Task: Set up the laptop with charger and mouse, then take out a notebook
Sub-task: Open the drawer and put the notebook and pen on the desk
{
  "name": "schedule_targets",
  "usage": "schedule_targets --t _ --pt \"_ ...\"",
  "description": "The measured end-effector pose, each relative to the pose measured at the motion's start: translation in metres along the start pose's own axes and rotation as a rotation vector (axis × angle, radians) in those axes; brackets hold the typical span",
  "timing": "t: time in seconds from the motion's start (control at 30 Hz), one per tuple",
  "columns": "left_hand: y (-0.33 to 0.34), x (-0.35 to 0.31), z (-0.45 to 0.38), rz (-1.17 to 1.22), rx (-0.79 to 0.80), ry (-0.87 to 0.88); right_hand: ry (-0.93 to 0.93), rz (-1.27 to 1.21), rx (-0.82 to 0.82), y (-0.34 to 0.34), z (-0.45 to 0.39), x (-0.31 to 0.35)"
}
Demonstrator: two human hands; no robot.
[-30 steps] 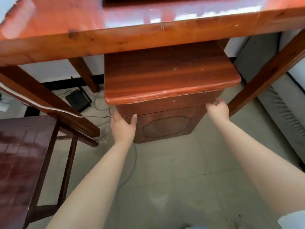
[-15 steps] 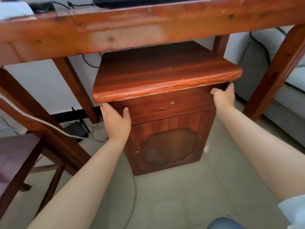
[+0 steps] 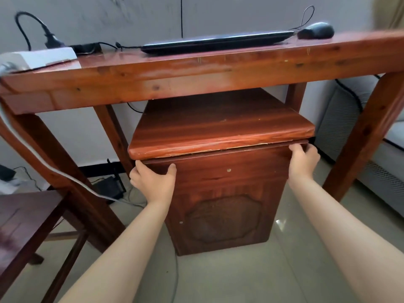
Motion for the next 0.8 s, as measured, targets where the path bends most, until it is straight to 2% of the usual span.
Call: schedule_targets --t 0.17,0.33,0.4,0.47,0.5,0.57,0.67,0.8 --pt "-0.023 0.003 0.032 -0.010 0.017 0.049 0.093 0.011 -0.183 -0.036 0.014 -0.010" --pt "-0.034 0.005 0.051 -0.178 0.113 0.113 0.079 0.070 -0.107 -0.050 0.021 -0.021" --pt "-0.034 -0.007 0.055 -0.381 0.134 0.250 -0.060 0.230 -0.098 -0.052 0.030 -0.011" --pt "-0.028 -0.028 0.061 -0.561 0.157 0.494 -0.363 0.508 -0.109 -0.047 0.048 0.012" --pt "-0.019 -0.036 0.067 -0.632 0.218 0.621 -0.508 0.627 -0.079 -0.038 0.059 0.019" --pt "0.000 -0.042 0.078 -0.729 0.393 0.786 -0.692 0.847 0.100 -0.011 0.081 0.017" --pt "0.012 -0.042 0.083 -0.829 0.525 0.880 -0.909 1.062 0.379 0.023 0.113 0.004" --pt "0.020 -0.050 0.089 -0.980 0.627 0.966 -1.102 1.100 0.547 0.036 0.133 0.018"
Point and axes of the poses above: each hand's wrist, its own z-axis away from the middle knuckle, its own y-axis out of the palm, x = y × z, the point moved 10 cm from there along -z, towards the middle knuckle, and after that the axes turned 5 degrees about y, right-handed, at the moved point
